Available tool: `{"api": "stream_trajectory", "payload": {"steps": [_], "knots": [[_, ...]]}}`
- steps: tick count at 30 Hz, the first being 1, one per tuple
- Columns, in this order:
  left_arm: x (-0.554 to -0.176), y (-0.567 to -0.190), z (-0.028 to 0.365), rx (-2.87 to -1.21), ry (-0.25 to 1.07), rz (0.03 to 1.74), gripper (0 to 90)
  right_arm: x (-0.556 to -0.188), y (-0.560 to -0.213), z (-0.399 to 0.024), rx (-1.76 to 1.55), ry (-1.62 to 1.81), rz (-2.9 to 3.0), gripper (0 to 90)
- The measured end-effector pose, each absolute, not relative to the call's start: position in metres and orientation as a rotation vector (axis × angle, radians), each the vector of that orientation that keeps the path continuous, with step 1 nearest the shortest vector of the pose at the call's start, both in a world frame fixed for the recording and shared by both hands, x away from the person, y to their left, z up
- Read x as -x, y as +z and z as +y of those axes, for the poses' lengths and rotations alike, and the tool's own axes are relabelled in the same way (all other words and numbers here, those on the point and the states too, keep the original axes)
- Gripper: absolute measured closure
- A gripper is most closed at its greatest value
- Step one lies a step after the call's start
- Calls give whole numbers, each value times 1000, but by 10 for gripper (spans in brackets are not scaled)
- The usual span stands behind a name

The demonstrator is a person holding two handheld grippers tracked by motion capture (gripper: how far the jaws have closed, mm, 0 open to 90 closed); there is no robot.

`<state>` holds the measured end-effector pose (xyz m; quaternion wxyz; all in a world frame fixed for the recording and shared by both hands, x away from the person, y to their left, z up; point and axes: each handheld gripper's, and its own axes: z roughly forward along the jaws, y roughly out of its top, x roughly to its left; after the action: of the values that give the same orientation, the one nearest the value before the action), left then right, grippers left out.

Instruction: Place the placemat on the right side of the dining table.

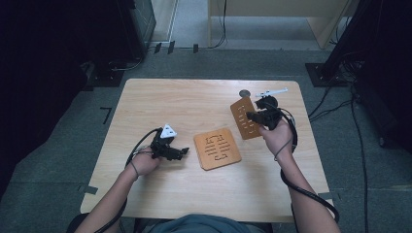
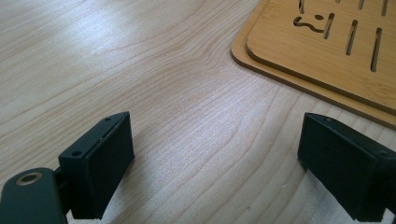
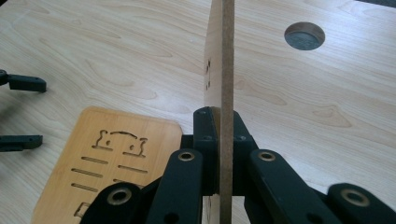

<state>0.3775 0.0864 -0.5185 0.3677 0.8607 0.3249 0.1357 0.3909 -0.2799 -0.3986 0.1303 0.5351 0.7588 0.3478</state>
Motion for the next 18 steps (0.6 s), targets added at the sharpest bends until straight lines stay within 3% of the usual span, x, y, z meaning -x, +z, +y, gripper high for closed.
{"api": "stream_trajectory", "payload": {"steps": [18], "knots": [[-378, -519, 86, -2211, 349, 834, 97, -391, -396, -299, -1583, 974, 2136, 876]]}}
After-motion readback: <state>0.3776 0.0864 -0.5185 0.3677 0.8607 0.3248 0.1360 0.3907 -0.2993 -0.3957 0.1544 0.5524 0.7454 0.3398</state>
